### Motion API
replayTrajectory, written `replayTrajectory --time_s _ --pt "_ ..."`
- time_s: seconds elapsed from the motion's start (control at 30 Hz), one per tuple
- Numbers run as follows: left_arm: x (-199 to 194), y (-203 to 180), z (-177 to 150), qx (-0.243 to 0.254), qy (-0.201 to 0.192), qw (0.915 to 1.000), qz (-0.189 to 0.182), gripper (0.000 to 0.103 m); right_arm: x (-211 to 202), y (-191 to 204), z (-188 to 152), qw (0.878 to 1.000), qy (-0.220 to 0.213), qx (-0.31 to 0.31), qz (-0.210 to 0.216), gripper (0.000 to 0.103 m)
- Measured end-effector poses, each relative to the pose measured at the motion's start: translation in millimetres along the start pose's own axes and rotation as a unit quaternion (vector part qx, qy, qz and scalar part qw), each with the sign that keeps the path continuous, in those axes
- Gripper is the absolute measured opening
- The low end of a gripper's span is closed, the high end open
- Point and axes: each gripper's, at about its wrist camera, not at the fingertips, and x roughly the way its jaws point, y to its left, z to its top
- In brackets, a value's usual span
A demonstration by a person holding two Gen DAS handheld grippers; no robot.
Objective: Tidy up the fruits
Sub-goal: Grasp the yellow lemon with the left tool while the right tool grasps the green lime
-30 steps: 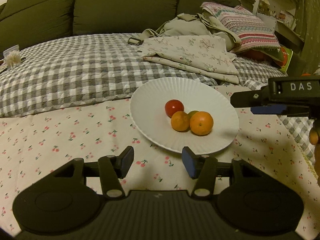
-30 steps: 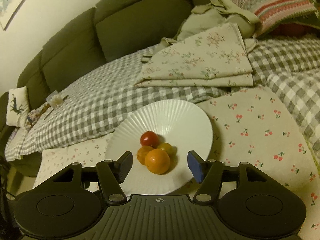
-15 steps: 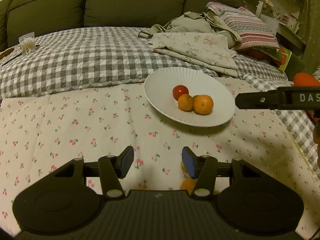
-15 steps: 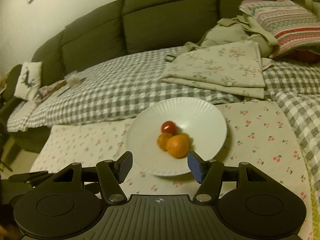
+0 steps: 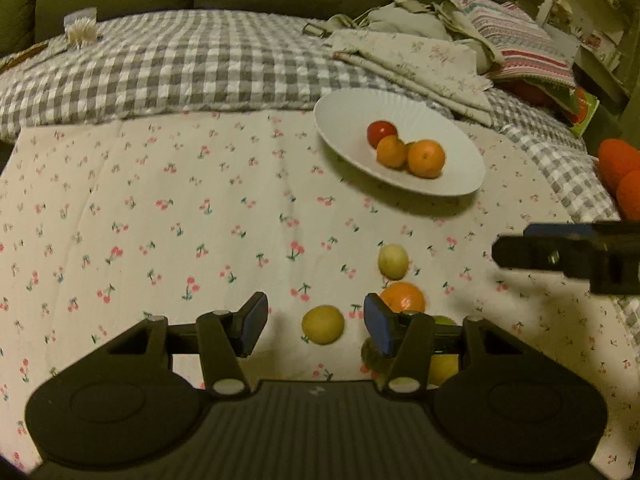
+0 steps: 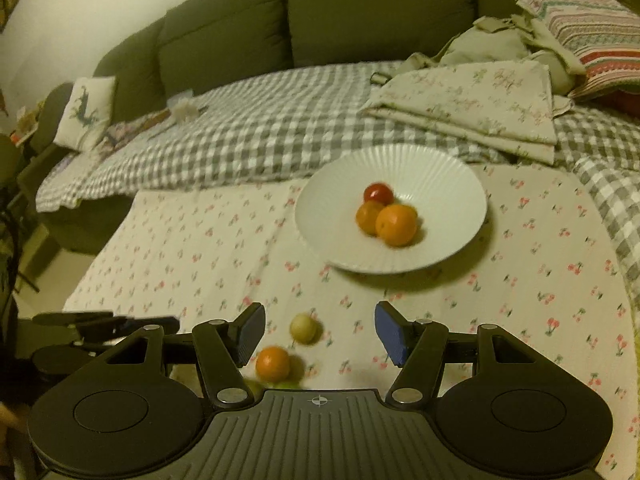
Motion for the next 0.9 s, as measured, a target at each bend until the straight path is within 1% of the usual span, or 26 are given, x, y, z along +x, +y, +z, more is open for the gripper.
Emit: replayTrajectory --time_s 0.1,0.2,0.27,0.4,0.6,0.67,0.9 --pt "6 0 -3 -0.001 0.007 1.0 -0.003 0.05 6 4 -7 1.0 0.018 -0.004 0.002 0.061" --pt "9 -2 -5 0.004 0.006 1.0 0.003 0.049 10 3 -13 0.999 0.036 0.001 0.01 0.061" --pt "11 -3 -5 0.003 0.008 1.0 -0.003 0.046 16 3 -17 0.998 0.053 0.008 0.016 0.061" --pt "11 -6 -4 0.009 0.006 0.9999 -0.008 0.045 27 4 -23 0.996 0.08 0.016 0.028 0.061" --pt "15 -4 -4 0.01 0.014 0.9998 -0.009 0.041 33 2 -29 0.995 0.092 0.023 0.025 0.06" --pt "18 -4 -5 0.011 0.019 0.9997 -0.007 0.039 36 2 -30 0.994 0.098 0.027 0.03 0.059" --pt "25 -3 -6 0.01 0.026 0.9996 -0.006 0.034 45 4 -34 0.993 0.111 0.03 0.032 0.05"
